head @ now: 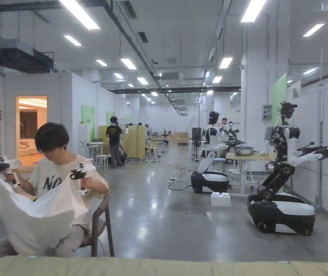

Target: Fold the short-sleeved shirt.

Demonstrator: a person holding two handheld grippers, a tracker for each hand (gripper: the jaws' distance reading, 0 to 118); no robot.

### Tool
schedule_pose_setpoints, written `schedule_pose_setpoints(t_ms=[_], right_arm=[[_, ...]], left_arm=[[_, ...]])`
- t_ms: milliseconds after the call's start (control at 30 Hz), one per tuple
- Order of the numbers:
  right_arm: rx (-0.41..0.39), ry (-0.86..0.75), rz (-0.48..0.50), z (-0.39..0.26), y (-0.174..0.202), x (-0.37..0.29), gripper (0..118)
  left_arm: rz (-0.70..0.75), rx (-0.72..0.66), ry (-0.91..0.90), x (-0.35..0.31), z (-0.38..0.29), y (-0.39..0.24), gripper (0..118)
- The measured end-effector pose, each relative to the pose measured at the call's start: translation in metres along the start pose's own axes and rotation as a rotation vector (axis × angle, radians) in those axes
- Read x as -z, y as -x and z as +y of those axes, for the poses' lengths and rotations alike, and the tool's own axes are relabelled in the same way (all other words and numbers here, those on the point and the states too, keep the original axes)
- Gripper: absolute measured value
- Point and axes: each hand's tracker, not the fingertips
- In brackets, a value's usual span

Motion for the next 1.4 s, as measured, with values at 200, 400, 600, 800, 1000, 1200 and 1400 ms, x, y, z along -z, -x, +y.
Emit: schedule_pose_setpoints(t_ms=[200, 400, 600, 800, 1000, 1200, 1400], right_arm=[[-0.036, -0.122, -0.049, 0.018, -0.001, -0.007, 0], [-0.064, -0.172, -0.096, 0.013, -0.001, -0.011, 0], [-0.014, -0.203, -0.072, 0.01, 0.003, -0.013, 0], [-0.01, -0.205, -0.088, 0.011, 0.001, -0.018, 0], [0.045, -0.207, -0.081, 0.011, -0.003, -0.018, 0], [0.002, -0.202, -0.087, 0.011, 0.001, -0.017, 1], [-0.023, -0.215, -0.078, 0.015, 0.001, -0.02, 60]], left_arm=[[-0.067, -0.098, -0.062, -0.008, -0.007, -0.074, 62], [0.024, -0.081, -0.225, -0.039, 0.0, -0.11, 26], [0.016, -0.091, -0.215, -0.044, 0.0, -0.117, 0], [0.005, -0.106, -0.206, -0.045, -0.002, -0.122, 0], [0.001, -0.081, -0.191, -0.044, 0.001, -0.128, 0], [-0.004, -0.098, -0.176, -0.042, 0.004, -0.129, 0], [-0.029, -0.122, -0.158, -0.042, 0.005, -0.123, 63]])
